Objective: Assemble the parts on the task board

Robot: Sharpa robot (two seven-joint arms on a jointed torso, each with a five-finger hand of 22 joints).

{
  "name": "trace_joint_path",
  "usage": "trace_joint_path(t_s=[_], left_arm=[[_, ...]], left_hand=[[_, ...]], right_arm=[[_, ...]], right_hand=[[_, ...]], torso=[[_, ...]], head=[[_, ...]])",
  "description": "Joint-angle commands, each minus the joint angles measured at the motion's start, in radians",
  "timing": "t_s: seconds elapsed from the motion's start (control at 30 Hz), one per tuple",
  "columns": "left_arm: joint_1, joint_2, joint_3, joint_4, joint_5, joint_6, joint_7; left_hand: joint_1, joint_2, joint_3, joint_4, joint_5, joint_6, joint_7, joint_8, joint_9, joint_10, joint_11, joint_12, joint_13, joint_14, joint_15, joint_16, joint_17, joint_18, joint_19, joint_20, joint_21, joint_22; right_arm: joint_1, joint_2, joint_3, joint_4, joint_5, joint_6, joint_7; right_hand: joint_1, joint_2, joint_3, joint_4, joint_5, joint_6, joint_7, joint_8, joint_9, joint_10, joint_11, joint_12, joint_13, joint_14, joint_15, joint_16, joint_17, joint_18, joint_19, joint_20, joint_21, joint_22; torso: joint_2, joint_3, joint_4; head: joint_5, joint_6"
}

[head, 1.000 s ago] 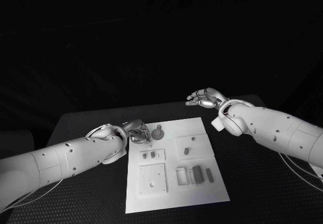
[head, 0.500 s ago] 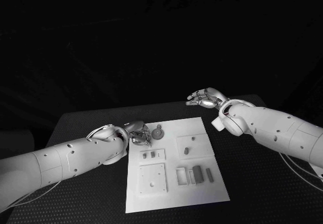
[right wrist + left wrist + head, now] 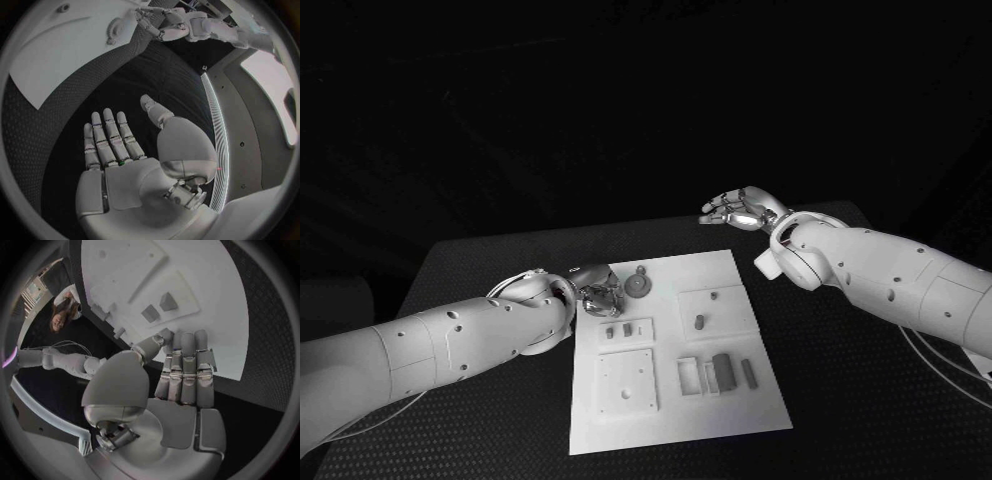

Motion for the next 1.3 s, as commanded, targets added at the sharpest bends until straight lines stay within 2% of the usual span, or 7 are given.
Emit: trace_joint_path(t_s=[0.03,0.23,0.37,0.73,1.13,1.3], left_arm=[[0.0,0.003,0.0,0.003,-0.009,0.018,0.0],[-0.001,0.008,-0.001,-0.001,-0.011,0.024,-0.004],[-0.002,0.013,-0.005,-0.009,-0.025,0.017,-0.012],[-0.015,0.032,-0.012,-0.032,-0.046,0.004,-0.016],[-0.015,0.025,-0.017,-0.033,-0.066,0.024,-0.021],[-0.015,0.019,-0.017,-0.03,-0.066,0.013,-0.015]], left_hand=[[-0.006,0.005,-0.004,-0.001,0.002,0.004,0.001,0.003,0.001,0.003,0.001,-0.006,-0.001,0.0,0.002,0.002,-0.001,-0.007,-0.001,0.0,-0.004,0.002],[-0.006,0.005,-0.004,-0.002,0.002,0.003,0.001,0.003,0.001,0.003,0.001,-0.006,-0.002,0.0,0.002,0.002,-0.002,-0.008,-0.001,0.0,-0.005,0.002],[-0.007,0.006,-0.005,-0.001,0.002,0.002,0.002,0.002,0.001,0.002,0.002,-0.007,-0.002,-0.001,0.003,0.002,-0.003,-0.008,-0.002,0.0,-0.005,0.003],[-0.008,0.004,-0.006,-0.001,0.002,0.0,0.003,0.001,0.0,0.0,0.003,-0.009,-0.003,-0.004,0.004,0.002,-0.005,-0.008,-0.003,0.0,-0.007,0.004],[-0.002,0.004,-0.004,-0.005,0.002,0.001,0.002,0.002,0.001,0.003,0.002,-0.009,-0.003,-0.004,0.003,0.003,-0.006,-0.008,-0.003,0.0,-0.008,0.006],[0.0,0.004,-0.003,-0.005,0.002,0.003,0.001,0.003,0.001,0.004,0.001,-0.009,-0.003,-0.004,0.003,0.004,-0.007,-0.008,-0.003,0.0,-0.008,0.006]], right_arm=[[0.0,0.0,0.0,0.002,-0.005,0.013,0.009],[0.0,0.001,0.0,0.001,-0.005,0.013,0.009],[0.0,0.001,0.0,0.001,-0.005,0.013,0.009],[0.0,0.003,0.0,0.0,-0.005,0.014,0.009],[0.0,0.003,0.0,0.003,-0.005,0.014,0.009],[0.0,0.001,0.0,0.003,-0.005,0.014,0.009]], right_hand=[[0.0,-0.011,-0.001,0.003,-0.005,-0.007,0.045,0.005,-0.002,-0.001,0.001,-0.003,-0.001,-0.009,0.002,-0.003,0.001,-0.015,-0.002,0.0,-0.005,0.002],[0.0,-0.011,-0.001,0.003,-0.005,-0.007,0.045,0.005,-0.002,-0.001,0.001,-0.003,-0.001,-0.009,0.002,-0.003,0.001,-0.015,-0.002,0.0,-0.006,0.002],[0.0,-0.011,-0.001,0.003,-0.005,-0.007,0.045,0.006,-0.002,-0.001,0.001,-0.003,-0.001,-0.009,0.002,-0.003,0.002,-0.015,-0.002,0.0,-0.006,0.002],[0.0,-0.011,-0.001,0.003,-0.005,-0.008,0.045,0.006,-0.003,-0.001,0.001,-0.003,-0.001,-0.009,0.002,-0.003,0.002,-0.015,-0.002,0.0,-0.006,0.003],[0.0,-0.011,-0.001,0.004,-0.005,-0.008,0.045,0.006,-0.003,-0.001,0.001,-0.003,-0.001,-0.009,0.002,-0.004,0.002,-0.015,-0.002,0.0,-0.007,0.004],[0.0,-0.011,-0.001,0.004,-0.005,-0.008,0.045,0.006,-0.003,-0.001,0.001,-0.003,-0.001,-0.009,0.002,-0.004,0.002,-0.015,-0.002,0.0,-0.007,0.004]], torso=[[0.0,-0.0003,0.0001],[0.0,-0.0002,-0.0002],[0.0,0.0,-0.0003],[0.001,0.0,-0.001],[0.0,-0.0004,0.0002],[0.0,-0.0004,0.0004]], head=[[0.0,0.0],[-0.001,-0.001],[-0.001,-0.001],[-0.003,0.001],[-0.003,-0.001],[-0.003,-0.002]])
